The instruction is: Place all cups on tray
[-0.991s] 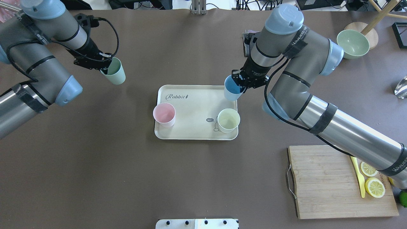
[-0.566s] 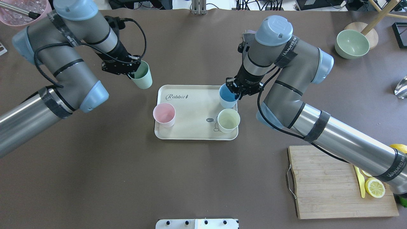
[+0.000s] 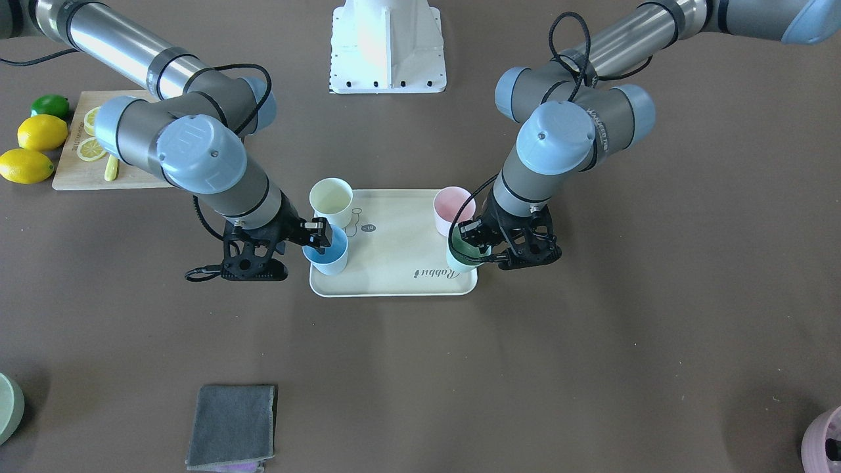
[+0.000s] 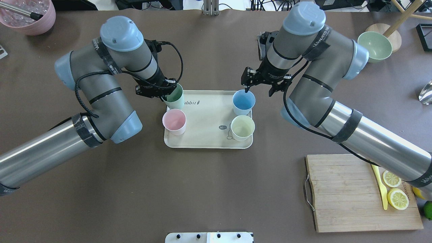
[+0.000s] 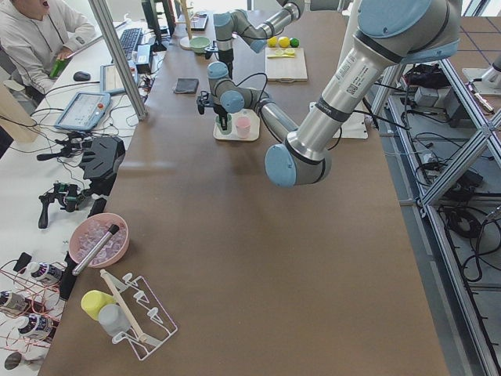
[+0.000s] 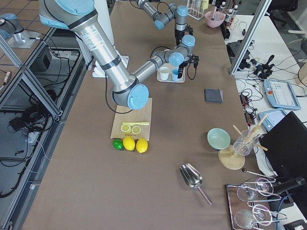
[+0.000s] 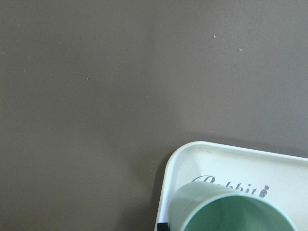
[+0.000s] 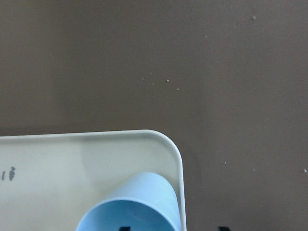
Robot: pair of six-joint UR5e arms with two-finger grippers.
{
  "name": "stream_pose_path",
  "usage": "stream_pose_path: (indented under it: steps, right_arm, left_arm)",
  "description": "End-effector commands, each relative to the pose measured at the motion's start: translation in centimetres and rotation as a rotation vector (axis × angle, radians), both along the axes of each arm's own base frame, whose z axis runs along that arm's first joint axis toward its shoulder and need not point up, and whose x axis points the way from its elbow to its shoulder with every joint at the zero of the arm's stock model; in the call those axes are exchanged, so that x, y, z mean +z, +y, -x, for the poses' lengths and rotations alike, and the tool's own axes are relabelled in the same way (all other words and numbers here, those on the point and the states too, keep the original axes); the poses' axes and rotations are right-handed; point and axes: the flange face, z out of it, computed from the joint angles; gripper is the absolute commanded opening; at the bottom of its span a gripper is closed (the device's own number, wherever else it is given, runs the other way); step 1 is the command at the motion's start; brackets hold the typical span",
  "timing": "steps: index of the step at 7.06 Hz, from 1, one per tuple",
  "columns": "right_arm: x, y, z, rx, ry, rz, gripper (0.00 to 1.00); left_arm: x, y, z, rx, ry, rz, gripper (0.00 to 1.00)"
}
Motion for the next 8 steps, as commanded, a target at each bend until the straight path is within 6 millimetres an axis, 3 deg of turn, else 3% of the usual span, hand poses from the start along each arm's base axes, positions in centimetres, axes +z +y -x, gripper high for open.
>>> stream_pose_path:
  steps: [1,2,3,4,5,6,8]
  right_arm:
    - [4.0,-0.3,-5.5,-0.025,0.005,-0.055,1.00]
    - [5.5,-0.9,-7.4,-0.031,0.007,-0.062,1.00]
    - [5.7,-1.3,-8.8,-0.027,-0.002,-0.058,1.00]
    - [6.2,-1.8,-9.8,-0.015,0.001,-0.054,1.00]
    - [7.7,-2.3,-11.9,-0.012,0.010,-0.068,1.00]
    - [10.6,-2.8,-15.1,-0.020,0.032,-0.096,1.00]
    - [17.0,-3.2,-22.4,-0.062,0.069,-0.171,1.00]
  left_arm:
    - [0.1,0.3,-1.4,0.000,0.010,0.001,0.20]
    - [0.0,0.3,-1.6,-0.006,0.015,0.007,0.75]
    - [-0.4,0.3,-1.6,-0.006,0.020,0.003,0.97]
    - [-0.5,0.1,-1.3,-0.005,0.021,-0.004,0.98]
    - [-0.8,-1.2,0.6,-0.028,0.030,-0.004,0.98]
    - [0.0,-2.0,3.3,-0.034,0.025,-0.019,0.98]
    - [3.4,-2.7,11.9,0.026,-0.027,-0.086,0.98]
